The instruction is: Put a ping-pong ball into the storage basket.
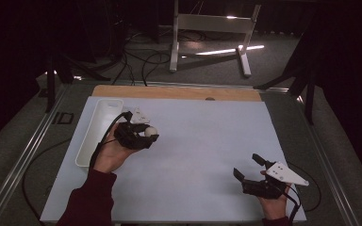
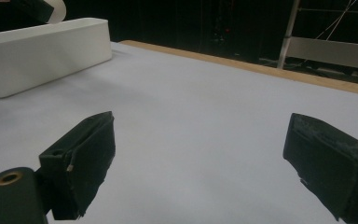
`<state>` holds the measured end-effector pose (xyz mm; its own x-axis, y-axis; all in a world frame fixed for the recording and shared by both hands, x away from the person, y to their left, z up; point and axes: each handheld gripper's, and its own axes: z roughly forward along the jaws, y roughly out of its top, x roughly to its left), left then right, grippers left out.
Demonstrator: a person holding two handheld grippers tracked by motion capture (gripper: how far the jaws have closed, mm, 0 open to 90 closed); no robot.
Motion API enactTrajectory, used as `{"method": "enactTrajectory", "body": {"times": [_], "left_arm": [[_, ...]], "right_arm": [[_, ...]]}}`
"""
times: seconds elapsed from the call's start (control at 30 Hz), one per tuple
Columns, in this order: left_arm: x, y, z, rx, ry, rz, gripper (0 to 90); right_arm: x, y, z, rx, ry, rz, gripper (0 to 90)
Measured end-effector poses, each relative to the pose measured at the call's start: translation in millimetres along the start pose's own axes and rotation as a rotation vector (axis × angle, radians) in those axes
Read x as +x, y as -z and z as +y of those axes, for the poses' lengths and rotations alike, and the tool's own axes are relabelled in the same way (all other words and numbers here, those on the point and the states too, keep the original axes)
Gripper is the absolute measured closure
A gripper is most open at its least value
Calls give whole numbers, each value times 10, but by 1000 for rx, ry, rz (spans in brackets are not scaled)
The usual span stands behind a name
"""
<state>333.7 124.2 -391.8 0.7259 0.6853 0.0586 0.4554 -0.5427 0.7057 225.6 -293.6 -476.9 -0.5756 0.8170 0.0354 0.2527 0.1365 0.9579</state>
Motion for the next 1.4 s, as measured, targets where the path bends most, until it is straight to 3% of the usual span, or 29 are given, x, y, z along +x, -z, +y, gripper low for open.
{"method": "enactTrajectory", "body": {"times": [1.4], "left_arm": [[153,182,12,-30,14,24,518]], "right_arm": [[1,-2,-1,0,0,1,89]]}}
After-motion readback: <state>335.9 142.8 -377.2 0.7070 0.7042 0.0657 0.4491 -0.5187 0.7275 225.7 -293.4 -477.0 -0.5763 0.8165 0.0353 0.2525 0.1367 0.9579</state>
